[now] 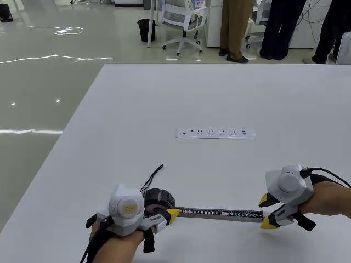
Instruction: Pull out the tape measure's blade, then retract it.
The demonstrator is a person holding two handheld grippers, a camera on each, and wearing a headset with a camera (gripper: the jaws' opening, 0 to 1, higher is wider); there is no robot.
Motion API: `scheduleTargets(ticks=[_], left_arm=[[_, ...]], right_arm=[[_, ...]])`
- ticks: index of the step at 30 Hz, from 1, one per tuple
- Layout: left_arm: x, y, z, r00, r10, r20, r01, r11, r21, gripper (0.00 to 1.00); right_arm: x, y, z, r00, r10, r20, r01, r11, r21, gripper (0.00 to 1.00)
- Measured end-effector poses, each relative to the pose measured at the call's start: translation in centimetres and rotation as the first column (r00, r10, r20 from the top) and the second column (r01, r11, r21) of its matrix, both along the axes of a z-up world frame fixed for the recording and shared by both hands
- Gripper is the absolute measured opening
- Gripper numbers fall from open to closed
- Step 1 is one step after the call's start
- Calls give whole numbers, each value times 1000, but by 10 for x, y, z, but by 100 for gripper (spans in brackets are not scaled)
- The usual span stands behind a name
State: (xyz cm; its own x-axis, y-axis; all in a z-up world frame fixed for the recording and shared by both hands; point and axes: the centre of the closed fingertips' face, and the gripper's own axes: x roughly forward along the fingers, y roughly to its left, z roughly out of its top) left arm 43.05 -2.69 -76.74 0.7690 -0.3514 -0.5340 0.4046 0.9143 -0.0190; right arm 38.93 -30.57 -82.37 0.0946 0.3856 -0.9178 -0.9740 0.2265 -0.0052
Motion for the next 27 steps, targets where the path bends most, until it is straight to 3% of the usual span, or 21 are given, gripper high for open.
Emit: scheduleTargets(ticks=[7,17,19,27], left_arm=[[-1,2,0,1000,12,0,-12,1000,-8,98],[-3,0,-8,1000,11,-17,-11,1000,-18,98],[-3,1,-8,1000,16,-17,-17,1000,-20,98],[-1,-2,-8,1000,17,-15,-17,1000,-26,97]], right_arm=[[2,-2,-8,1000,23,3,-22,999,-43,25],[6,0,-10,1000,17,-4,-17,999,-50,21],[4,-1,-13,999,21,-25,-22,998,-53,16],[4,-1,-12,1000,19,-21,-20,998,-58,16]])
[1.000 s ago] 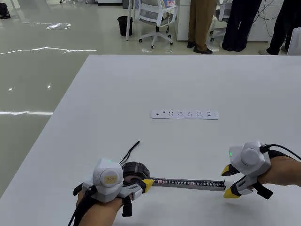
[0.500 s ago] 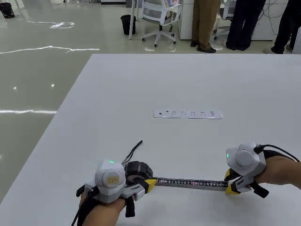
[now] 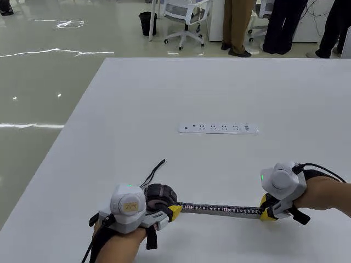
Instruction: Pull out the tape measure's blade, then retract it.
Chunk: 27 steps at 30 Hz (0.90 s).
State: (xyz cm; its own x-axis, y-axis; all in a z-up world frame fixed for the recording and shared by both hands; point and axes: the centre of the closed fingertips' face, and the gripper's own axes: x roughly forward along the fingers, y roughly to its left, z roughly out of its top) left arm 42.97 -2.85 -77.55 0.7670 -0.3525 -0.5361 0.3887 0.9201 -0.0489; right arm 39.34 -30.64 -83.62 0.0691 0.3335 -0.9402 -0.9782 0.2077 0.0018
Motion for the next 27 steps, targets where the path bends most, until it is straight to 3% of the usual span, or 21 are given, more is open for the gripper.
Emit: scheduleTargets(ticks=[6,13,15,18,27], left_arm=[[4,-4,-2,1000,8,-5,-8,1000,5,91],[12,-11,-6,998,53,-40,-53,998,-17,86],[15,-11,-7,997,73,-37,-74,997,-23,84],[18,-12,-12,992,109,-70,-112,993,-47,81],[18,-15,-19,992,105,-72,-106,994,-19,74]], right_arm=[[-1,1,1,1000,0,-7,0,1000,-15,15],[0,0,0,1000,-17,-13,17,1000,-16,15],[0,0,0,1000,-19,-14,19,1000,-16,15],[0,0,0,1000,-22,-14,22,1000,-16,15],[0,-1,0,1000,-27,-17,26,1000,-16,15]])
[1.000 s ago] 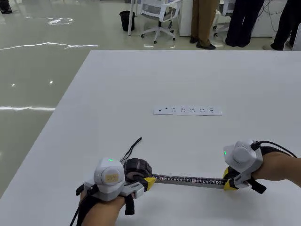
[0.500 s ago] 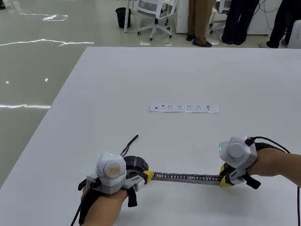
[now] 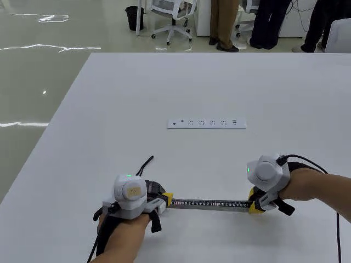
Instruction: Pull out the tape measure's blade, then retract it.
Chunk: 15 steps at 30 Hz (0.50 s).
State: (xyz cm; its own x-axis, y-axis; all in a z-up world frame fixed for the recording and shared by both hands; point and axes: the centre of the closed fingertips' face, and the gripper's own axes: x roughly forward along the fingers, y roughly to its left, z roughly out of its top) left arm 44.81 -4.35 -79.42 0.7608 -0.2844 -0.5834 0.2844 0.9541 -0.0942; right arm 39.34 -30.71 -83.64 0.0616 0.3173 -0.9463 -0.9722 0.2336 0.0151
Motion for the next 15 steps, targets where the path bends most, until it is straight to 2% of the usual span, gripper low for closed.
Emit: scheduleTargets(ticks=[3,7,8,15], left_arm=[[1,2,-1,1000,1,1,-1,1000,12,68],[-1,-3,-1,1000,-29,-4,29,1000,-3,60],[0,-1,0,1000,-28,8,28,999,27,59],[0,-1,-2,999,-35,-11,35,999,28,58]], right_arm=[[0,0,-1,1000,2,1,-2,1000,0,15],[0,0,0,1000,3,-2,-3,1000,-5,15],[0,1,1,1000,3,-2,-3,1000,-5,15],[1,0,0,1000,-4,-1,4,1000,-1,15]])
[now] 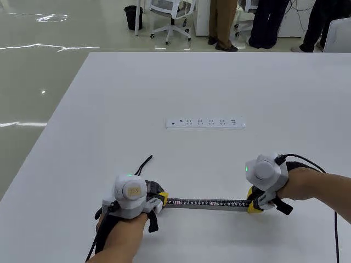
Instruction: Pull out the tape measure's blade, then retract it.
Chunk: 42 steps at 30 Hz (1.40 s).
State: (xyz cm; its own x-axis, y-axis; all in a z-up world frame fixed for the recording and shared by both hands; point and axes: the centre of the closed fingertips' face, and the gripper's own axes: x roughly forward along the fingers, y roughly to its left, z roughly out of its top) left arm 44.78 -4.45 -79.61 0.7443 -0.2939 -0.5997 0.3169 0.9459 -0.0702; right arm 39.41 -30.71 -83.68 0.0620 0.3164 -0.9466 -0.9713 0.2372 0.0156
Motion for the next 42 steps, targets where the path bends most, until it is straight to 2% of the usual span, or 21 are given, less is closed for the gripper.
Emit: scheduleTargets(ticks=[4,22,42], left_arm=[[-1,0,-1,1000,-12,-11,12,1000,18,57],[-2,0,-2,1000,-22,-4,22,998,54,55],[-1,0,-2,1000,-30,6,29,998,47,55]], right_arm=[[0,0,0,1000,1,-1,-1,1000,1,15],[0,2,1,1000,-1,10,1,1000,-17,15],[1,8,0,1000,-5,10,5,1000,-17,15]])
